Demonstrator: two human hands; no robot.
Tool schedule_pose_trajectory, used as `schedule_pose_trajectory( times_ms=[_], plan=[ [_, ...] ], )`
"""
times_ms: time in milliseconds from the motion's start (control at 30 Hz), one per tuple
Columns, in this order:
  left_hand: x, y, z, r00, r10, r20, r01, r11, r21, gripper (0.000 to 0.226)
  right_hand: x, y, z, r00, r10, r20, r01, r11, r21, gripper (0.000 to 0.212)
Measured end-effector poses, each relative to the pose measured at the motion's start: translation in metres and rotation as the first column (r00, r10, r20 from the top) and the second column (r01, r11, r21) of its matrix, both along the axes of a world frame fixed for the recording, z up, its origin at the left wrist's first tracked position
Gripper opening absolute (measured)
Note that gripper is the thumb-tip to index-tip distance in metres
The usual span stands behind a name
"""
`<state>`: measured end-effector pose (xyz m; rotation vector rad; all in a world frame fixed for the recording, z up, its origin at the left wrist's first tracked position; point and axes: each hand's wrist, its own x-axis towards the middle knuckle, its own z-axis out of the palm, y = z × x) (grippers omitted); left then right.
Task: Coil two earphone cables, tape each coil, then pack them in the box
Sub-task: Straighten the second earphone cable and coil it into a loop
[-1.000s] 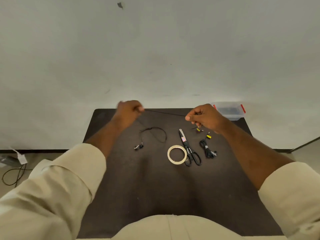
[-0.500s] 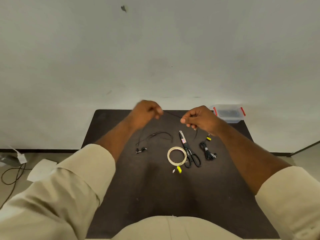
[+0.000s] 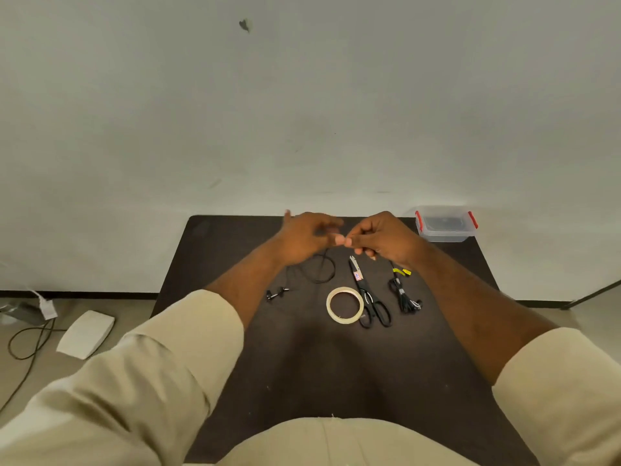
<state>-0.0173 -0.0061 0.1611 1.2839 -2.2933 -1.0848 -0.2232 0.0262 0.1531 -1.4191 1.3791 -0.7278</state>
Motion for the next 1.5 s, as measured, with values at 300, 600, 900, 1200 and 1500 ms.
schedule_pose_trajectory(
  times_ms=[300,600,900,1200,1500],
  plan=[
    [0.017,-0.014,0.017,0.965,0.151,-0.214,-0.163,0.986,-0.037,0.017,-0.025,0.011,0.001,0.994,0.082,0.067,-0.086,0.994,0.063,0.008],
    [0.007,-0.009,0.009,0.888,0.333,-0.317,-0.348,0.937,0.011,0.015,0.004,0.024,0.029,0.785,0.133,0.605,-0.207,0.977,0.055,0.023],
    [-0.011,0.030,0.002,0.903,0.205,-0.377,-0.148,0.974,0.174,0.015,0.031,0.009,0.053,0.516,0.031,0.856,0.051,0.996,-0.067,0.024],
    [0.020,0.025,0.035,0.995,0.095,-0.016,-0.096,0.992,-0.087,0.007,0.016,0.002,0.053,0.962,-0.049,0.269,0.113,0.967,-0.226,0.018],
    [0.019,-0.003,0.094,0.994,-0.091,0.061,0.106,0.941,-0.321,0.009,0.023,0.011,0.049,0.992,0.042,0.118,-0.031,0.995,-0.093,0.021]
  ],
)
